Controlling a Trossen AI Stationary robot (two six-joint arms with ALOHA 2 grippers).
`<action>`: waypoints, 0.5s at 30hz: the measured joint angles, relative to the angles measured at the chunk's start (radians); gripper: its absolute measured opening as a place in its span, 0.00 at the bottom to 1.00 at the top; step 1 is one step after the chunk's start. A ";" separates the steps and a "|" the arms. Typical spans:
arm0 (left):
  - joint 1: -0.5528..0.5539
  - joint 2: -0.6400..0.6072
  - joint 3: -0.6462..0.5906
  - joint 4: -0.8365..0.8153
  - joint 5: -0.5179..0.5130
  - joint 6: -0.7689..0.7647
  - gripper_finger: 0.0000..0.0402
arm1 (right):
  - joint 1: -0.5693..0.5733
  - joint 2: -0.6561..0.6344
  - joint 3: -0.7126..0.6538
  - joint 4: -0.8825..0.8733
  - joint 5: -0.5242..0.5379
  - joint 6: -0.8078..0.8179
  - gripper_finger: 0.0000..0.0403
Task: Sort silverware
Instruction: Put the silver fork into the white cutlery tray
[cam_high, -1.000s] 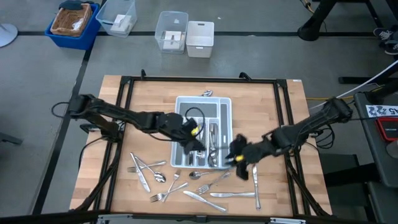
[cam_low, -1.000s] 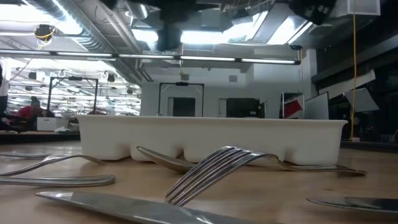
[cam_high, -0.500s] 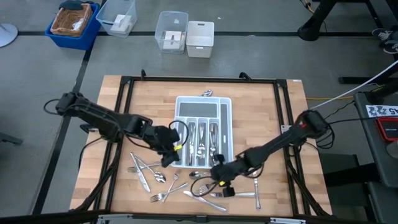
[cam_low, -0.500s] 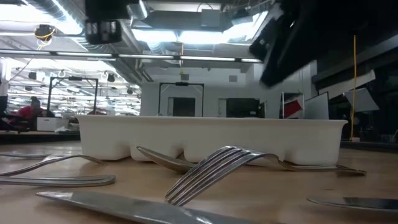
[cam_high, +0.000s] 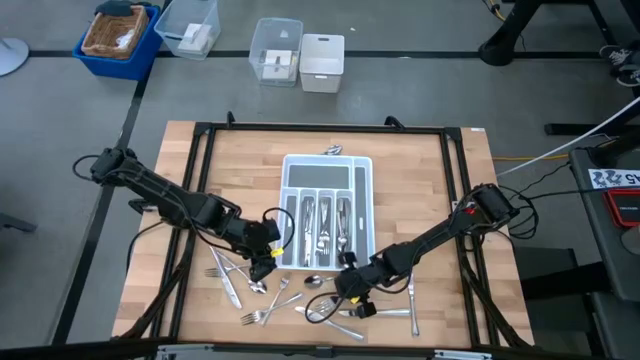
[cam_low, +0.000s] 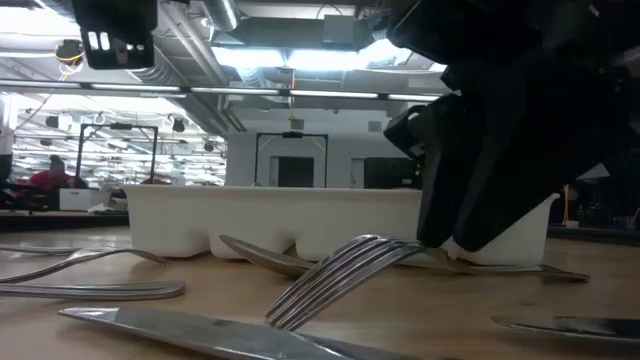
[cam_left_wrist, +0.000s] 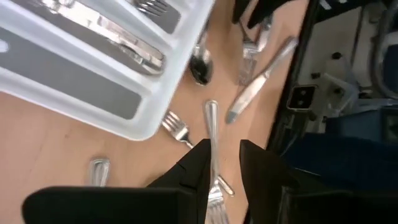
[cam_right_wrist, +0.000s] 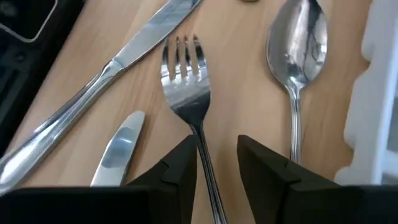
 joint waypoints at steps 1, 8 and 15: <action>0.000 0.000 0.000 -0.005 -0.005 0.000 0.18 | 0.000 0.002 0.000 0.001 -0.001 -0.009 0.30; 0.001 0.000 0.000 -0.010 -0.010 0.001 0.18 | 0.001 0.039 0.004 0.004 -0.043 -0.055 0.30; 0.002 0.000 0.000 -0.023 -0.012 0.003 0.18 | -0.006 0.071 0.004 0.007 -0.029 -0.059 0.28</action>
